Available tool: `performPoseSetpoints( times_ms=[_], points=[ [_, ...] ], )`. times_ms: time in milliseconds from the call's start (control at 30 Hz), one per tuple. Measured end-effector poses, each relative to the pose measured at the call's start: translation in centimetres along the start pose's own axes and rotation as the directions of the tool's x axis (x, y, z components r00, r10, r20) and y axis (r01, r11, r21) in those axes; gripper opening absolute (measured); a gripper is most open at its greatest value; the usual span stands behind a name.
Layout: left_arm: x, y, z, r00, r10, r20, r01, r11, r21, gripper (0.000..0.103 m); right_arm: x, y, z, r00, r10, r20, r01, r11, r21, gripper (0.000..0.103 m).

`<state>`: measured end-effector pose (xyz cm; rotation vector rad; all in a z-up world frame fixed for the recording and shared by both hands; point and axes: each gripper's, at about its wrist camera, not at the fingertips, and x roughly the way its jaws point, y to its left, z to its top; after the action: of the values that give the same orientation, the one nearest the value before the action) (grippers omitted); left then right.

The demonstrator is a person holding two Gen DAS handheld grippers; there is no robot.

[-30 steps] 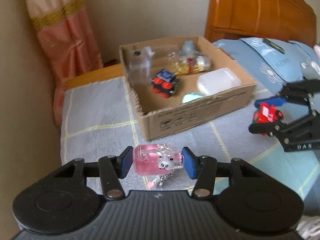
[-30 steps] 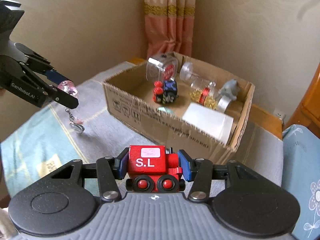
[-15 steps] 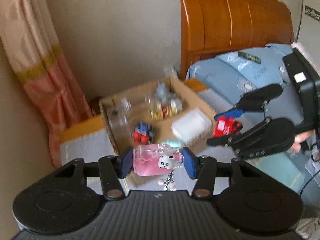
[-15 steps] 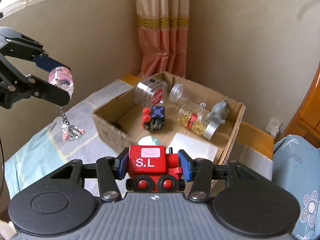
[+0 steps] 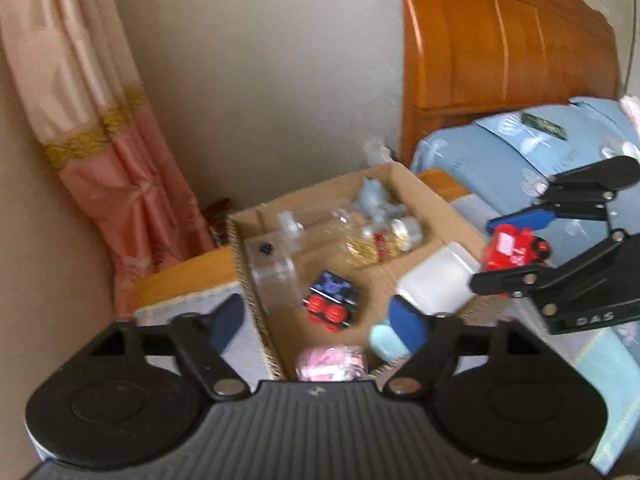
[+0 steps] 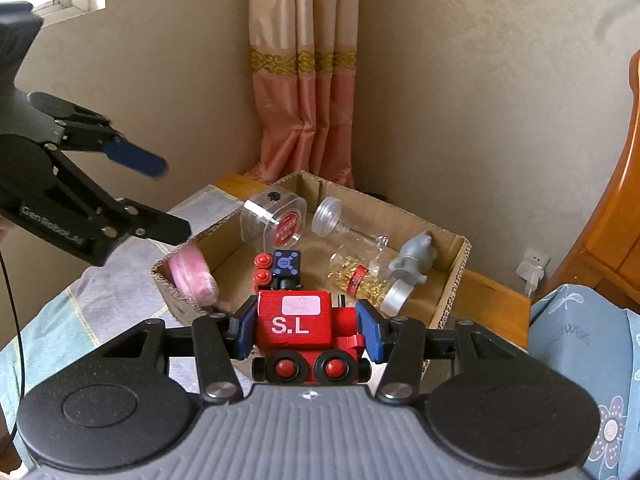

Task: Organize rigid objects
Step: 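Carry the pink keychain and red train into the box and open both tools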

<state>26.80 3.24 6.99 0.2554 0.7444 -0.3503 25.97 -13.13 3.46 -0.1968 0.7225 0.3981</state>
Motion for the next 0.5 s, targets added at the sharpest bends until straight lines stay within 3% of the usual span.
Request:
performPoseSetpoints(
  times_ms=[200, 500],
  points=[
    [-0.7, 0.8, -1.5, 1.0, -0.003, 0.026, 0.004, 1.0, -0.022, 0.098, 0.4, -0.6, 0.5, 1.0, -0.004, -0.003, 0.004, 1.0, 0.001, 0.056],
    [-0.1, 0.2, -4.5, 0.999, -0.039, 0.019, 0.039, 0.999, -0.015, 0.099, 2.6, -1.2, 2.1, 1.0, 0.009, -0.01, -0.009, 1.0, -0.01, 0.056]
  ],
)
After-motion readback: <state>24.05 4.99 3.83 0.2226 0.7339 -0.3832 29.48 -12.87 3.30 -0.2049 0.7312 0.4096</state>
